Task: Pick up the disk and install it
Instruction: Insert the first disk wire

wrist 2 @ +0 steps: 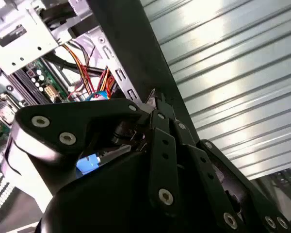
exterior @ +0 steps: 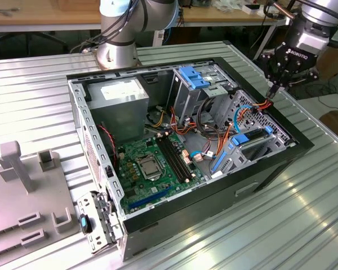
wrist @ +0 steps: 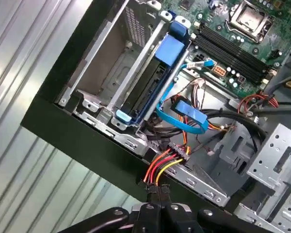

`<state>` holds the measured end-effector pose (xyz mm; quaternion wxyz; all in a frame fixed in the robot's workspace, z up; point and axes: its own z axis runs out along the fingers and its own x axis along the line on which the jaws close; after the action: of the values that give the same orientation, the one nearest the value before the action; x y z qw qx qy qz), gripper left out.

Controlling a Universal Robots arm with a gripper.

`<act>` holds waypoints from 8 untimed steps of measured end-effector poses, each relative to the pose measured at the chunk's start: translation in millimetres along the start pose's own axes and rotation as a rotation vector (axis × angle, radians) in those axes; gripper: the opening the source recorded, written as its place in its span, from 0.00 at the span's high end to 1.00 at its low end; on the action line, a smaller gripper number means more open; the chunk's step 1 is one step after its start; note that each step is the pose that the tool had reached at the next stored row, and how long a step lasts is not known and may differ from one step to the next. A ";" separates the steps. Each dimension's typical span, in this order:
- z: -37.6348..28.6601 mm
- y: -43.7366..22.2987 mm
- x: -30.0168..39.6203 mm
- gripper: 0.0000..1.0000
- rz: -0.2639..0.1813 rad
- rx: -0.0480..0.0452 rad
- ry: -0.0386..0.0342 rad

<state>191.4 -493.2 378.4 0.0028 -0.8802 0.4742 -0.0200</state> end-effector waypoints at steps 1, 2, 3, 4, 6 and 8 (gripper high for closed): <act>0.0 -0.1 -0.1 0.89 -0.055 0.0015 -0.0008; 0.1 0.0 0.0 0.89 -0.083 -0.0011 0.0036; 0.1 0.0 0.0 0.89 -0.110 -0.0034 0.0074; 0.1 0.0 0.0 0.89 -0.149 -0.0046 0.0103; 0.1 0.0 0.0 0.89 -0.204 -0.0051 0.0127; 0.2 0.0 0.0 0.89 -0.241 -0.0047 0.0135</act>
<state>191.4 -493.2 378.2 -0.0048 -0.9307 0.3648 -0.0250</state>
